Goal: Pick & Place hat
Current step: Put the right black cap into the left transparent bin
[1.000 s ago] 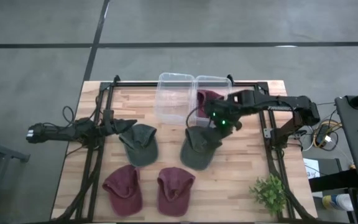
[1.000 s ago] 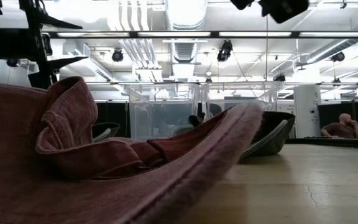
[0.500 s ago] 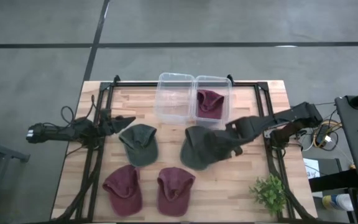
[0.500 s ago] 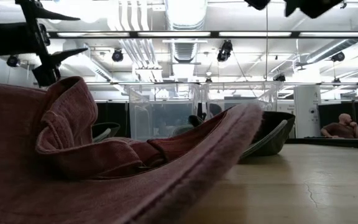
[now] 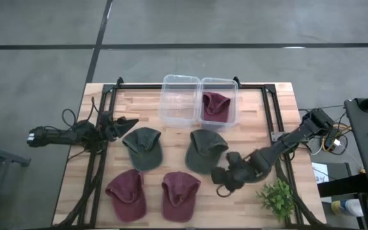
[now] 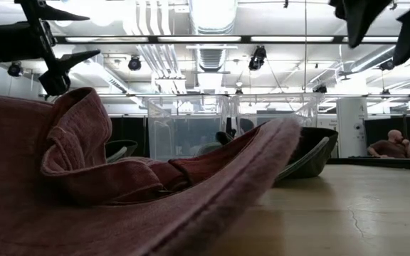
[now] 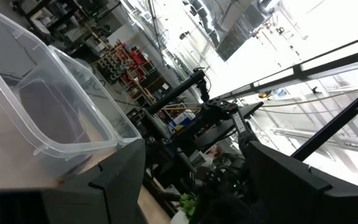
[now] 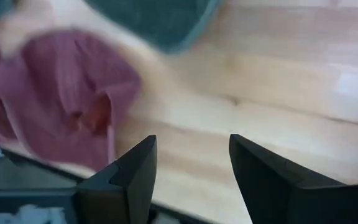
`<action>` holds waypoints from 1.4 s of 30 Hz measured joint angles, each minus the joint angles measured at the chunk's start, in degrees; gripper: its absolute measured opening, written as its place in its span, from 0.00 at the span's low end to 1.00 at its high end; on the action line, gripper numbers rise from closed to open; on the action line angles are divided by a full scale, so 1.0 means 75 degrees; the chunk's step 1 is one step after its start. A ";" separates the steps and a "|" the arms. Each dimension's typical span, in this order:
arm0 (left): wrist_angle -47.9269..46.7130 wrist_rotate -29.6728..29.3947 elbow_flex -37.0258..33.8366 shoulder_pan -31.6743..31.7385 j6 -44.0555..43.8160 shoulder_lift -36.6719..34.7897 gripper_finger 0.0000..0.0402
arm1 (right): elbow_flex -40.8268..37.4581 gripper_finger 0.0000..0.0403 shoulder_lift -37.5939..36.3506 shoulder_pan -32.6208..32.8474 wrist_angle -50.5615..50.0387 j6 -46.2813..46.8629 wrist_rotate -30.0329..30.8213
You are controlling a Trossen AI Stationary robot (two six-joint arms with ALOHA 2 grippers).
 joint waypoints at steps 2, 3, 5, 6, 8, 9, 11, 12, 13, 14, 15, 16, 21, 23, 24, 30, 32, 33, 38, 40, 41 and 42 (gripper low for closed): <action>0.0000 0.0000 0.0000 0.0000 0.0000 0.0000 0.69 | -0.0230 0.48 0.0000 0.0156 0.0158 0.0396 0.0704; 0.0000 0.0000 0.0000 0.0000 0.0000 0.0000 0.69 | -0.0340 0.48 0.0000 0.0210 0.0200 0.0573 0.1040; 0.0000 0.0000 0.0000 0.0000 0.0000 0.0000 0.69 | -0.0542 0.48 0.0000 0.0255 0.0265 0.0866 0.1518; 0.0000 0.0000 0.0000 0.0000 0.0000 0.0000 0.69 | -0.0639 0.48 0.0000 0.0253 0.0267 0.0935 0.1602; 0.0000 0.0000 0.0000 0.0000 -0.0001 0.0000 0.69 | -0.0877 0.48 0.0000 0.0253 0.0276 0.0983 0.1652; 0.0000 0.0000 0.0000 0.0002 0.0000 0.0000 0.69 | -0.1008 0.48 0.0000 0.0250 0.0339 0.1066 0.1662; 0.0000 0.0000 0.0000 0.0006 0.0000 0.0000 0.69 | -0.1275 0.48 0.0000 0.0253 0.0521 0.1309 0.1698; 0.0000 0.0000 0.0000 0.0006 0.0000 0.0000 0.69 | -0.1420 0.48 0.0000 0.0253 0.0631 0.1398 0.1705; 0.0000 0.0000 0.0000 0.0006 0.0000 0.0000 0.69 | -0.1569 0.48 0.0000 0.0253 0.0758 0.1431 0.1714; 0.0000 0.0000 0.0000 0.0006 0.0000 0.0000 0.69 | -0.1700 0.48 0.0000 0.0244 0.0923 0.1437 0.1780; 0.0000 0.0000 0.0000 0.0006 -0.0003 0.0000 0.69 | -0.1822 0.48 0.0000 0.0236 0.1098 0.1431 0.1924; 0.0000 0.0000 0.0000 0.0006 -0.0008 0.0000 0.69 | -0.1925 0.48 0.0000 0.0233 0.1250 0.1431 0.2069; 0.0000 -0.0002 0.0000 0.0006 -0.0012 0.0000 0.69 | -0.2326 0.48 0.0000 0.0139 0.1874 0.1290 0.2724; 0.0000 -0.0003 0.0000 0.0006 -0.0015 0.0000 0.69 | -0.2424 0.48 0.0000 0.0084 0.1931 0.1248 0.2771; 0.0000 -0.0001 0.0000 0.0006 -0.0015 0.0000 0.69 | -0.2493 0.48 0.0000 0.0054 0.1966 0.1210 0.2819; 0.0000 -0.0002 0.0000 0.0003 -0.0054 0.0000 0.69 | -0.2864 0.48 0.0000 -0.0107 0.2623 0.1048 0.2974; 0.0000 -0.0003 0.0000 0.0003 -0.0058 0.0000 0.69 | -0.3011 0.48 0.0000 -0.0160 0.3102 0.0834 0.2986; 0.0000 -0.0003 0.0000 0.0003 -0.0058 0.0000 0.69 | -0.3090 0.48 0.0025 -0.0175 0.3324 0.0745 0.3030; 0.0000 -0.0003 0.0000 -0.0003 -0.0061 0.0000 0.69 | -0.3213 0.48 0.0238 -0.0262 0.3872 0.0630 0.3089; 0.0000 -0.0003 0.0000 -0.0003 -0.0072 0.0000 0.69 | -0.3216 0.48 0.0399 -0.0277 0.3861 0.0714 0.3083; 0.0000 -0.0003 0.0000 -0.0003 -0.0079 0.0000 0.69 | -0.3219 0.48 0.0475 -0.0292 0.3884 0.0755 0.3083; 0.0000 -0.0003 0.0000 -0.0003 -0.0079 0.0000 0.69 | -0.3222 0.48 0.0534 -0.0305 0.3929 0.0784 0.3077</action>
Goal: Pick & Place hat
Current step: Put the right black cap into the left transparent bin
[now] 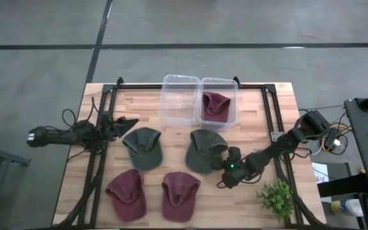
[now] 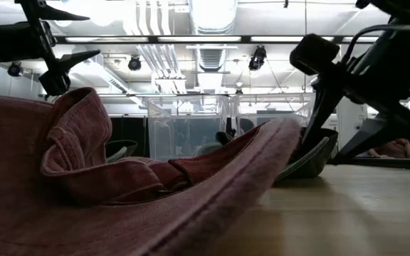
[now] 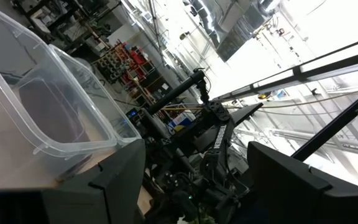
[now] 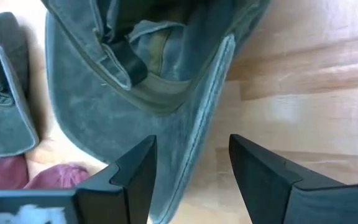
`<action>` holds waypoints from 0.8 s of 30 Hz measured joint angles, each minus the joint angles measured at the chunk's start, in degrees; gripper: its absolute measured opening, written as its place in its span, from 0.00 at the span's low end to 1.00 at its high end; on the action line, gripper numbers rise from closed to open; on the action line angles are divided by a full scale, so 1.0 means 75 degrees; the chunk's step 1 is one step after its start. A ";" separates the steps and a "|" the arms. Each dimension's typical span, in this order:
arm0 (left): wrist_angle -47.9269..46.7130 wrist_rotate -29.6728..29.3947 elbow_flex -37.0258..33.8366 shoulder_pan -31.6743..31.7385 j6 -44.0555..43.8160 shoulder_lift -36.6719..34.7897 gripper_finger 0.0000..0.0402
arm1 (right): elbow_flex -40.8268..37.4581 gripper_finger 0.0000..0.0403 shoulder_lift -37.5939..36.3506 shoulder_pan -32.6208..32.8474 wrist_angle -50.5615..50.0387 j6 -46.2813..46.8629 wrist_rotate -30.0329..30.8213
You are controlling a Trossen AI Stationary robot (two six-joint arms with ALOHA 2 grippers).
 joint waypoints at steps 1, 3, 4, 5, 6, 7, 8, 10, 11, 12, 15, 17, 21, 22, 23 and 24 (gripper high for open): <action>0.0000 0.0000 0.0000 0.0000 -0.0003 0.0000 0.69 | 0.0000 0.48 0.0058 -0.0014 0.0064 0.0028 -0.0005; 0.0000 0.0000 0.0000 0.0000 -0.0003 0.0000 0.69 | 0.0000 0.46 0.0184 -0.0041 0.0213 0.0019 -0.0021; 0.0000 0.0000 0.0000 0.0002 -0.0003 0.0000 0.69 | 0.0000 0.45 0.0238 -0.0063 0.0269 0.0016 -0.0030; 0.0000 0.0000 0.0000 0.0003 -0.0003 0.0000 0.69 | 0.0003 0.42 0.0286 -0.0065 0.0320 0.0000 -0.0038; 0.0000 0.0000 0.0000 0.0000 -0.0003 0.0000 0.69 | 0.0012 0.40 0.0314 -0.0068 0.0367 -0.0003 -0.0041; 0.0000 0.0000 0.0000 0.0001 -0.0003 0.0000 0.69 | 0.0012 0.36 0.0326 -0.0074 0.0425 -0.0003 -0.0046; 0.0000 0.0000 0.0000 0.0003 -0.0006 0.0000 0.69 | 0.0009 0.32 0.0339 -0.0080 0.0481 -0.0006 -0.0052; 0.0000 0.0000 0.0000 0.0003 -0.0007 -0.0001 0.69 | 0.0009 0.24 0.0355 -0.0080 0.0564 -0.0035 -0.0051; -0.0002 -0.0002 0.0000 0.0003 -0.0009 0.0000 0.69 | 0.0009 0.19 0.0355 -0.0080 0.0566 -0.0046 -0.0052; 0.0000 0.0000 0.0000 0.0003 -0.0006 -0.0003 0.69 | 0.0009 0.14 0.0354 -0.0080 0.0594 -0.0099 -0.0052; -0.0003 0.0000 0.0000 0.0003 -0.0007 0.0000 0.69 | 0.0093 0.05 0.0262 -0.0085 0.0675 -0.0385 -0.0032; -0.0002 0.0000 0.0000 0.0003 -0.0007 -0.0002 0.69 | 0.0186 0.04 0.0195 -0.0089 0.0660 -0.0469 -0.0040; -0.0004 -0.0002 0.0000 0.0003 -0.0006 -0.0003 0.69 | 0.0402 0.03 0.0085 -0.0085 0.0594 -0.0849 -0.0112; -0.0006 0.0000 0.0000 0.0003 -0.0006 -0.0003 0.69 | 0.0471 0.03 0.0038 -0.0078 0.0608 -0.0941 -0.0128; -0.0003 -0.0001 0.0000 0.0003 -0.0005 -0.0003 0.69 | 0.0522 0.03 -0.0006 -0.0074 0.0596 -0.1082 -0.0182; -0.0003 0.0000 0.0000 0.0003 0.0008 -0.0003 0.69 | 0.0597 0.03 -0.0027 -0.0075 0.0568 -0.1240 -0.0250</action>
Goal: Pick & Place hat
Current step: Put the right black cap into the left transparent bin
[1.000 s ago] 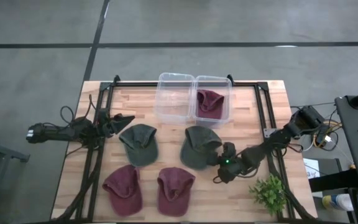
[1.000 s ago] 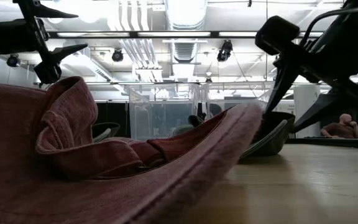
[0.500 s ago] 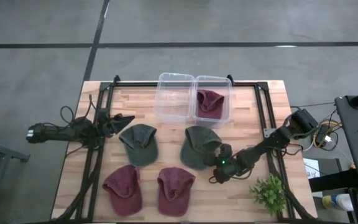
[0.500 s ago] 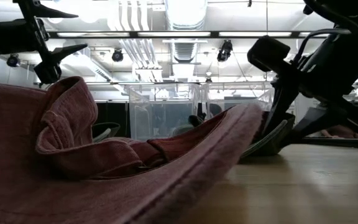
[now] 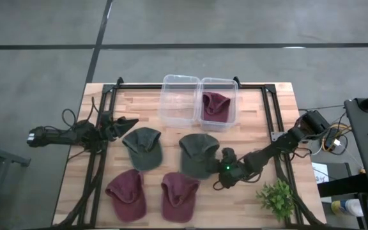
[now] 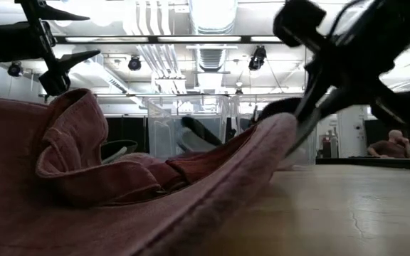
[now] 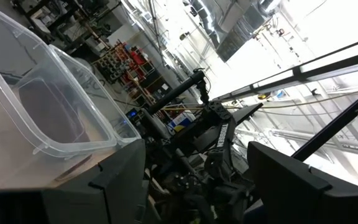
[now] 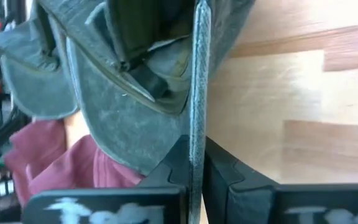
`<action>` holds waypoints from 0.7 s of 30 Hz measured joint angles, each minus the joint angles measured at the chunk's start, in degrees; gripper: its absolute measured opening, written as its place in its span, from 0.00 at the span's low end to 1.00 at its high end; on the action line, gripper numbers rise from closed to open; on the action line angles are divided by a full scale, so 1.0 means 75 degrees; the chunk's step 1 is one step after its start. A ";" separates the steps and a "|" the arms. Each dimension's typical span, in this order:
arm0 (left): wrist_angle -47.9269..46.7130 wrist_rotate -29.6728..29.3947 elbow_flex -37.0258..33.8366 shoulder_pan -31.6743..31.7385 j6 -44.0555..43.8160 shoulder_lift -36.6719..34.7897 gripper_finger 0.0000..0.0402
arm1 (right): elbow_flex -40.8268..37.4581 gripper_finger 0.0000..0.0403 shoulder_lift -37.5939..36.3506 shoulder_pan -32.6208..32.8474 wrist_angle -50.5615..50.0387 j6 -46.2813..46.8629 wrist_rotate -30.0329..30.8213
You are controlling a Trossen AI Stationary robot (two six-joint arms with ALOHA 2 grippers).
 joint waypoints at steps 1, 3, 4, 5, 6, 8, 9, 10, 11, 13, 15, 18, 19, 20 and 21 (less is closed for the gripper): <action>-0.0003 0.0000 0.0000 0.0000 0.0006 0.0000 0.69 | 0.0079 0.03 -0.0028 -0.0001 -0.0018 -0.0156 -0.0033; -0.0003 -0.0001 0.0000 0.0000 0.0010 0.0000 0.69 | 0.0271 0.03 -0.0071 0.0013 -0.0381 -0.0335 -0.0042; -0.0009 0.0000 0.0000 0.0000 0.0026 0.0000 0.69 | 0.0403 0.03 -0.0083 0.0013 -0.0654 -0.0381 -0.0043; -0.0024 -0.0003 0.0000 0.0000 0.0035 0.0000 0.69 | 0.0552 0.03 -0.0088 0.0013 -0.0917 -0.0412 -0.0043; -0.0029 -0.0003 0.0000 0.0000 0.0036 0.0000 0.69 | 0.0705 0.03 -0.0092 0.0013 -0.1227 -0.0467 -0.0044; -0.0029 -0.0002 0.0000 0.0006 0.0028 0.0000 0.69 | 0.1002 0.03 -0.0104 0.0013 -0.1802 -0.0695 -0.0043; -0.0029 0.0000 0.0000 0.0006 -0.0003 0.0000 0.69 | 0.1148 0.03 -0.0104 0.0013 -0.1982 -0.0856 -0.0042; -0.0029 -0.0002 0.0000 0.0006 -0.0022 0.0000 0.69 | 0.1298 0.03 -0.0104 0.0013 -0.2127 -0.1011 -0.0052; -0.0029 -0.0003 0.0000 0.0006 -0.0029 0.0000 0.69 | 0.1448 0.03 -0.0104 0.0013 -0.2288 -0.1161 -0.0056; -0.0035 0.0000 0.0000 0.0006 -0.0029 0.0000 0.69 | 0.1763 0.03 -0.0107 0.0013 -0.2607 -0.1488 -0.0117; -0.0062 -0.0003 0.0000 0.0006 -0.0026 0.0000 0.69 | 0.2126 0.03 -0.0107 0.0013 -0.2963 -0.1854 -0.0303; -0.0079 -0.0003 0.0000 0.0006 0.0006 0.0000 0.69 | 0.2622 0.03 -0.0103 0.0027 -0.3636 -0.2220 -0.0384; -0.0079 -0.0003 0.0000 0.0006 0.0008 0.0000 0.69 | 0.2780 0.03 -0.0096 0.0031 -0.3789 -0.2379 -0.0377; -0.0079 -0.0003 0.0000 0.0006 0.0008 0.0000 0.69 | 0.2937 0.03 -0.0092 0.0031 -0.3929 -0.2555 -0.0377; -0.0080 -0.0002 0.0000 0.0006 0.0007 0.0000 0.69 | 0.3095 0.03 -0.0092 0.0030 -0.4070 -0.2687 -0.0372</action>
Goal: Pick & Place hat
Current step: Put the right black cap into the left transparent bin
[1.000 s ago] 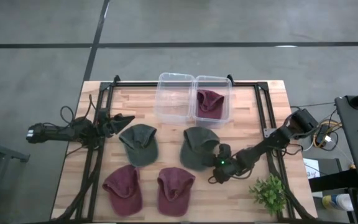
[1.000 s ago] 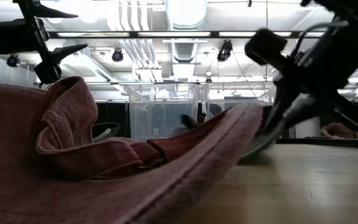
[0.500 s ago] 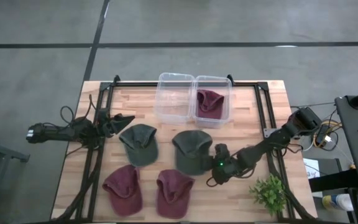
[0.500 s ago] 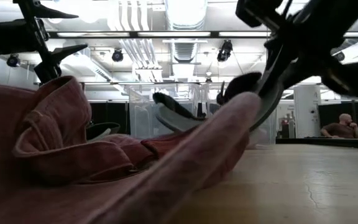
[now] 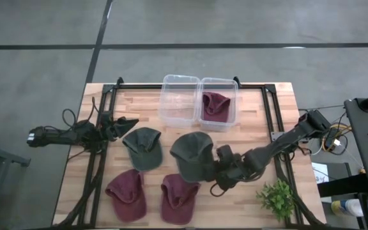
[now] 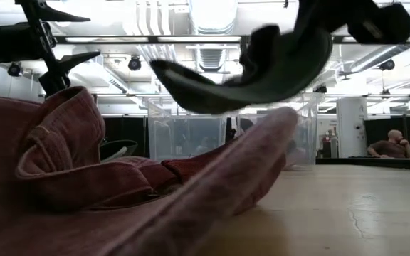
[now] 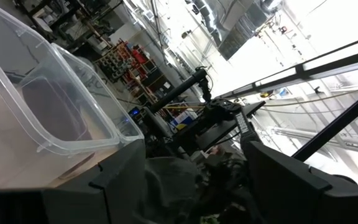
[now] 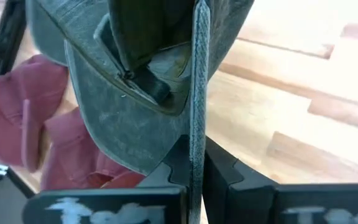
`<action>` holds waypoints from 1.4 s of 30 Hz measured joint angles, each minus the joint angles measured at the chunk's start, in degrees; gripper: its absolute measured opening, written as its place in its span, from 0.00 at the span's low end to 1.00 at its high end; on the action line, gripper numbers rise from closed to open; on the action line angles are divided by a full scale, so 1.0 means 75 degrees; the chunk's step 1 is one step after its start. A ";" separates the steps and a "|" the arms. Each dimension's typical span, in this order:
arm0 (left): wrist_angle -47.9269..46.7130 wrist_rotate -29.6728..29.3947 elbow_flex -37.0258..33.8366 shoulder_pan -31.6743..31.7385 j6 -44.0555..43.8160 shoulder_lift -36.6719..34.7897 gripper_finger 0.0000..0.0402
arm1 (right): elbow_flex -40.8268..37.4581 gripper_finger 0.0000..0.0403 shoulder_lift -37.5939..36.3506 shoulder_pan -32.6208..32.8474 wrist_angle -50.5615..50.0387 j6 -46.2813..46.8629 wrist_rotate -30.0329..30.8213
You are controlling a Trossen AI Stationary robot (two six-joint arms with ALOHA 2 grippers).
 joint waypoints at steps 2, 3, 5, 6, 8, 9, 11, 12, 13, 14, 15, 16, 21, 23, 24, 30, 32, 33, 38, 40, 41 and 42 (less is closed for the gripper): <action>0.0001 -0.0001 0.0000 0.0000 0.0002 0.0000 0.69 | 0.0267 0.03 0.0000 -0.0005 -0.0187 -0.0223 0.0098; 0.0001 0.0002 0.0000 0.0000 0.0005 0.0000 0.69 | 0.0389 0.03 0.0000 -0.0005 -0.0236 -0.0327 0.0240; -0.0002 0.0000 0.0000 -0.0001 0.0007 0.0000 0.69 | 0.0636 0.03 0.0003 -0.0015 -0.0351 -0.0443 0.0535; -0.0001 -0.0001 0.0000 -0.0002 0.0008 0.0000 0.69 | 0.0759 0.03 -0.0001 -0.0041 -0.0405 -0.0465 0.0627; -0.0006 -0.0001 0.0000 -0.0003 0.0011 0.0000 0.69 | 0.0963 0.03 -0.0023 -0.0109 -0.0492 -0.0519 0.0770; -0.0018 0.0000 0.0000 -0.0003 0.0011 0.0000 0.69 | 0.1049 0.03 -0.0023 -0.0146 -0.0528 -0.0583 0.0902; -0.0057 -0.0001 0.0000 -0.0003 0.0014 0.0000 0.69 | 0.1230 0.03 -0.0023 -0.0233 -0.0539 -0.0711 0.1154; -0.0057 0.0002 0.0000 -0.0003 0.0011 0.0000 0.69 | 0.1324 0.03 -0.0023 -0.0286 -0.0537 -0.0769 0.1297; -0.0055 -0.0001 0.0000 -0.0009 -0.0009 0.0003 0.69 | 0.1435 0.03 -0.0024 -0.0347 -0.0538 -0.0850 0.1444; -0.0052 0.0002 0.0000 -0.0009 -0.0050 0.0000 0.69 | 0.1551 0.03 -0.0027 -0.0417 -0.0532 -0.0937 0.1573; -0.0054 0.0002 0.0000 -0.0009 -0.0095 0.0000 0.69 | 0.1661 0.03 -0.0029 -0.0497 -0.0521 -0.1067 0.1696; -0.0055 0.0001 0.0000 -0.0009 -0.0143 0.0000 0.69 | 0.1778 0.03 -0.0032 -0.0584 -0.0521 -0.1197 0.1796; -0.0049 0.0002 0.0000 -0.0009 -0.0152 0.0000 0.69 | 0.2322 0.03 -0.0032 -0.1122 -0.0501 -0.1918 0.2052; -0.0046 0.0002 0.0000 -0.0009 -0.0152 0.0000 0.69 | 0.2522 0.03 -0.0032 -0.1371 -0.0496 -0.2214 0.2125; -0.0048 0.0002 0.0000 -0.0009 -0.0155 0.0000 0.69 | 0.2615 0.03 -0.0032 -0.1494 -0.0498 -0.2407 0.2208; -0.0043 0.0002 0.0000 -0.0006 -0.0158 0.0000 0.69 | 0.3264 0.03 -0.0032 -0.2380 -0.0477 -0.3577 0.2232; -0.0043 0.0002 0.0000 -0.0006 -0.0161 0.0000 0.69 | 0.3474 0.03 -0.0033 -0.2658 -0.0467 -0.3994 0.2234; -0.0043 0.0002 0.0000 -0.0006 -0.0161 0.0000 0.69 | 0.3562 0.03 -0.0036 -0.2802 -0.0460 -0.4177 0.2231; -0.0040 0.0002 0.0000 -0.0006 -0.0164 0.0000 0.69 | 0.3865 0.03 -0.0038 -0.3458 -0.0368 -0.4679 0.2170; -0.0040 0.0002 0.0000 -0.0006 -0.0164 0.0000 0.69 | 0.3934 0.03 -0.0038 -0.3685 -0.0143 -0.4929 0.2161; -0.0040 0.0000 0.0000 -0.0006 -0.0164 0.0000 0.69 | 0.3935 0.03 -0.0046 -0.3789 0.0004 -0.5029 0.2136; -0.0040 0.0002 0.0000 -0.0006 -0.0164 0.0002 0.69 | 0.3935 0.03 -0.0047 -0.3900 0.0141 -0.5135 0.2048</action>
